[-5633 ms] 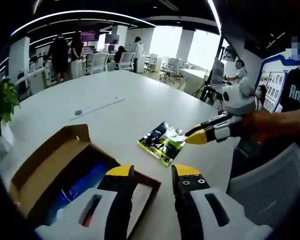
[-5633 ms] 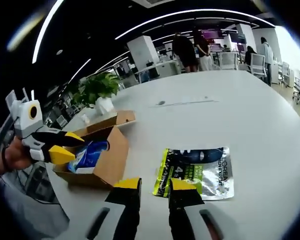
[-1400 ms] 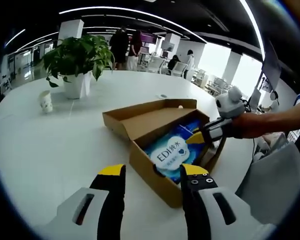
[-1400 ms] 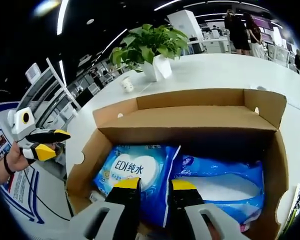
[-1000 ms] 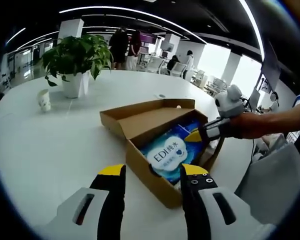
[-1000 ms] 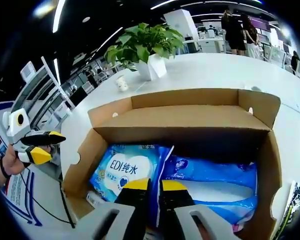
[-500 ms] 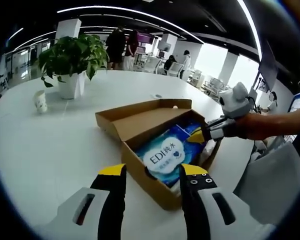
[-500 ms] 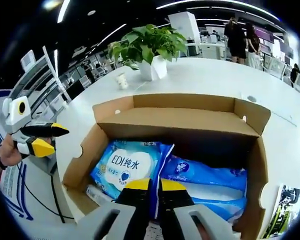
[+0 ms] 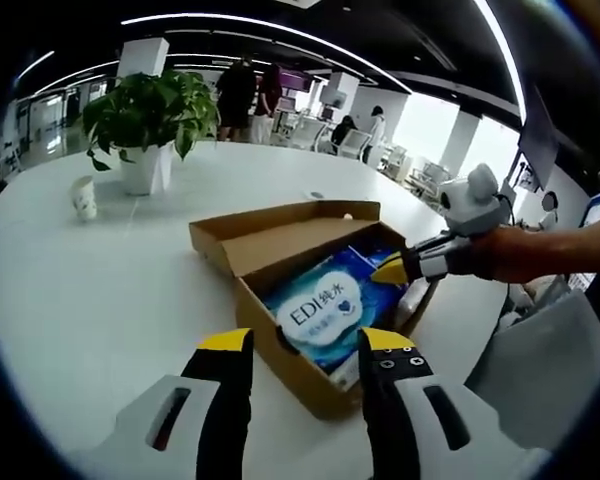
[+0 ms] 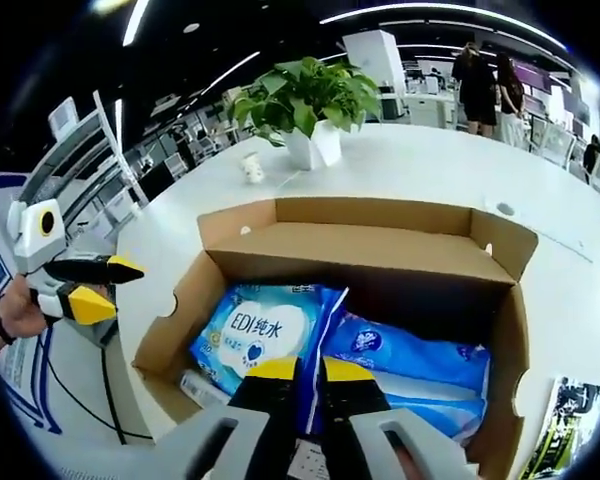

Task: Operate the shoe box by opening the lid, removing the specified soft item, and placing it in the target area until the item is outside and the box remains undamaged.

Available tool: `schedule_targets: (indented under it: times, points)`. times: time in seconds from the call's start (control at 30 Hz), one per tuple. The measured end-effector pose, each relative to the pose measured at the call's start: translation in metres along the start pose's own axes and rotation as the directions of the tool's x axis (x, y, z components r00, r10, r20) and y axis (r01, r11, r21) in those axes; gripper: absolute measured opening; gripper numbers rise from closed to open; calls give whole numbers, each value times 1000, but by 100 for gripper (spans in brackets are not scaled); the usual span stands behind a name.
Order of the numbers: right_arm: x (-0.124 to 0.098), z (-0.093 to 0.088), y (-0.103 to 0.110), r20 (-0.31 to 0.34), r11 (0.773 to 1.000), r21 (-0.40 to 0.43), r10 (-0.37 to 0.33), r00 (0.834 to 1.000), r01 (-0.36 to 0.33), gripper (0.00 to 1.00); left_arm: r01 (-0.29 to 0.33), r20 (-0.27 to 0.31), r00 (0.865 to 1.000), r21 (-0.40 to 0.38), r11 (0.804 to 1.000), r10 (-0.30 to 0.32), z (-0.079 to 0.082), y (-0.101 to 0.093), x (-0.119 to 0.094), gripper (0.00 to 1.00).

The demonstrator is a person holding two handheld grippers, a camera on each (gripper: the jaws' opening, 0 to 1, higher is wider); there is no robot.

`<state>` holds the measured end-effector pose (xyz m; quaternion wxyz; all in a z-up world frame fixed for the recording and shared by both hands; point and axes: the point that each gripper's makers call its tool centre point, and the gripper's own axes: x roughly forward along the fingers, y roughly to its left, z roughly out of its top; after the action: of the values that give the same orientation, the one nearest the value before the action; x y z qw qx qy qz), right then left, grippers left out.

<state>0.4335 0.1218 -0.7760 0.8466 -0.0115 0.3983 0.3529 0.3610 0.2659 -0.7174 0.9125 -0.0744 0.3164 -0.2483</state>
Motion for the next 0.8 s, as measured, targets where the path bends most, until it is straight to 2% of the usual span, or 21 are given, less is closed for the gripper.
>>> schedule_targets:
  times: [0.43, 0.63, 0.73, 0.8]
  points:
    - [-3, -5, -7, -8, 1000, -16, -25, 1000, 25, 5, -7, 9, 1000, -15, 1000, 7, -2, -5, -2, 41]
    - [-4, 8, -8, 43, 1000, -4, -6, 999, 6, 4, -4, 13, 1000, -15, 1000, 4, 1, -4, -2, 41]
    - [-1, 11, -7, 46, 1000, 5, 4, 999, -5, 7, -1, 12, 1000, -11, 1000, 1, 2, -4, -2, 41]
    - [-2, 11, -10, 43, 1000, -7, -13, 999, 13, 10, -1, 10, 1000, -10, 1000, 1, 1, -3, -3, 41]
